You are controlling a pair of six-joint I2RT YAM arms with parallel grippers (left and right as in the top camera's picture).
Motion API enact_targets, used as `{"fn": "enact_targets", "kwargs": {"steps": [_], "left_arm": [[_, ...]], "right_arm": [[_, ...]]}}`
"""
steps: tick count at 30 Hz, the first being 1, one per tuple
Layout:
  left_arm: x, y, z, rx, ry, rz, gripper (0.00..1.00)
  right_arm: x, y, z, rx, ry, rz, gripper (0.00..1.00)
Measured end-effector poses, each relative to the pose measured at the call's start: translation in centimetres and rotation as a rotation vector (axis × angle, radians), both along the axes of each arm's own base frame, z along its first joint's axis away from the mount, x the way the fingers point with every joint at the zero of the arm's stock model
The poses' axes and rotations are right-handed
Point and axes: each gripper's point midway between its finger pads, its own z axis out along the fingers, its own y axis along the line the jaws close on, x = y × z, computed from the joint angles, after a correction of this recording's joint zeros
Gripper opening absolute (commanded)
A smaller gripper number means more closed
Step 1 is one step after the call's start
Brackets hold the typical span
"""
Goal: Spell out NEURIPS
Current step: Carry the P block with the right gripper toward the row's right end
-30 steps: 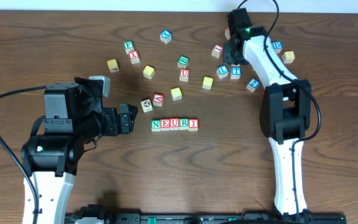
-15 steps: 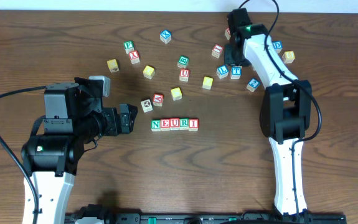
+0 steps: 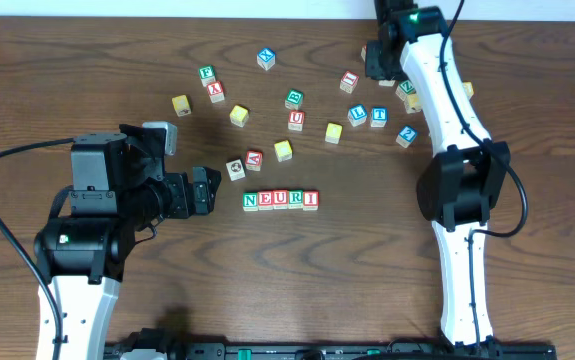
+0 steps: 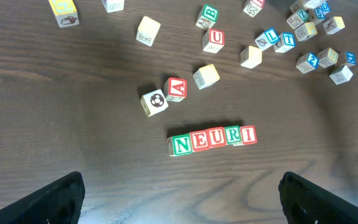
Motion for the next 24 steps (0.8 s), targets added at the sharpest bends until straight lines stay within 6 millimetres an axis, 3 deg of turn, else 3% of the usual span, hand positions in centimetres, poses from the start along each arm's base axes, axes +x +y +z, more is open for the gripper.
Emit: {"fn": "enact_targets", "kwargs": {"steps": [7,20,24], "left_arm": [[0.0,0.0,0.0,0.0,0.0,0.0,0.98],[0.0,0.0,0.0,0.0,0.0,0.0,0.98],[0.0,0.0,0.0,0.0,0.0,0.0,0.98]], "right_arm": [[-1.8,0.2,3.6,0.016,0.024,0.015,0.01],[-6.1,1.2,7.6,0.085,0.099,0.086,0.01],[-6.1,1.4,9.0,0.094,0.065,0.115,0.02]]}}
